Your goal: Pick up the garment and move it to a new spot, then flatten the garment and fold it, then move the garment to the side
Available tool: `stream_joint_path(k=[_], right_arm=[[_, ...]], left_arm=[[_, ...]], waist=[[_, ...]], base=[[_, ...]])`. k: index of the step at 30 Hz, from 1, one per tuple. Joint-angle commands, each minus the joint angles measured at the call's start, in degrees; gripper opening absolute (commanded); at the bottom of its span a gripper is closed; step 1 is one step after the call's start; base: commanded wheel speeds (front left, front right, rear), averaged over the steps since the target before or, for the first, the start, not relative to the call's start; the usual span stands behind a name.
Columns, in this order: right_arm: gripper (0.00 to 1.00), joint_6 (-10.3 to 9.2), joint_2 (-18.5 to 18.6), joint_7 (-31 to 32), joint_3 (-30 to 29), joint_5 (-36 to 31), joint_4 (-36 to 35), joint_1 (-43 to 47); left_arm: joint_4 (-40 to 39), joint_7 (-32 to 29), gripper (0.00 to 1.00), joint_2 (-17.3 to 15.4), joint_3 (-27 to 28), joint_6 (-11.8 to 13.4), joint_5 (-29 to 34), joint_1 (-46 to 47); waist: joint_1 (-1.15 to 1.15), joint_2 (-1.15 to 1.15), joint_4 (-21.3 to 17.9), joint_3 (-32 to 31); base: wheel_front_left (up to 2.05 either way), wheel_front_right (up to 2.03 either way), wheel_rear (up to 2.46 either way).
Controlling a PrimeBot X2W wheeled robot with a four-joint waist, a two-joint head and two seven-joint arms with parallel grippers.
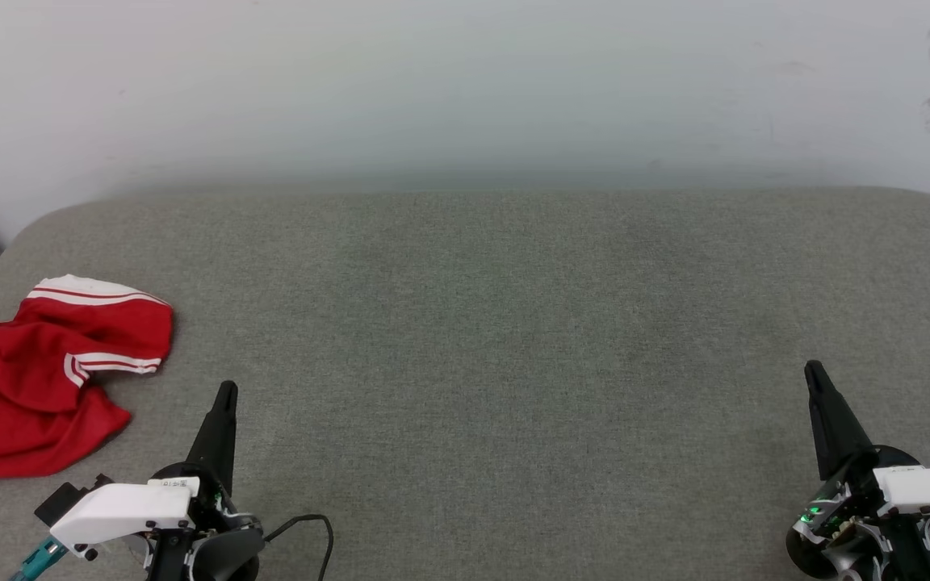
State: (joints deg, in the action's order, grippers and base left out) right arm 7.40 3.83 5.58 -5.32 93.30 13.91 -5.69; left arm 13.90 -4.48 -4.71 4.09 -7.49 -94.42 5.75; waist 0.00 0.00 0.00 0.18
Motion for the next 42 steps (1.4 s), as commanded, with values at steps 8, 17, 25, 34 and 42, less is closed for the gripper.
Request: stream_joint_path(k=[8,17,25,34,42], right_arm=[[0.00,0.16,-0.2,0.2,-0.2,-0.3,0.1,-0.8],[0.00,0.16,-0.4,0.3,-0.4,-0.5,0.1,-0.8],[1.00,-0.01,-0.3,0.2,-0.3,-0.3,0.5,0.4],[1.00,0.01,-0.1,-2.9,2.1,-2.9,-1.8,1.4],[1.00,0.02,0.7,-4.8,3.3,-7.3,-2.5,1.8]], left_arm=[[0.1,-0.3,0.00,0.3,0.4,0.0,0.4,0.4],[0.1,-0.7,0.00,0.6,0.7,0.0,0.8,0.5],[0.6,-0.3,1.00,0.6,0.4,0.0,0.7,-0.2],[-1.4,2.7,1.00,0.8,-3.5,0.0,2.3,0.0],[-2.7,4.4,1.00,0.7,-5.3,0.0,6.1,0.1]], waist=[[0.00,0.00,0.0,0.0],[0.00,0.00,0.0,0.0],[0.00,0.00,0.0,0.0],[0.00,0.00,0.2,0.0],[0.00,0.00,0.4,-0.1]], base=[[0.00,0.00,0.00],[0.00,0.00,0.00],[0.00,0.00,0.00],[0.00,0.00,0.00],[0.00,0.00,0.00]])
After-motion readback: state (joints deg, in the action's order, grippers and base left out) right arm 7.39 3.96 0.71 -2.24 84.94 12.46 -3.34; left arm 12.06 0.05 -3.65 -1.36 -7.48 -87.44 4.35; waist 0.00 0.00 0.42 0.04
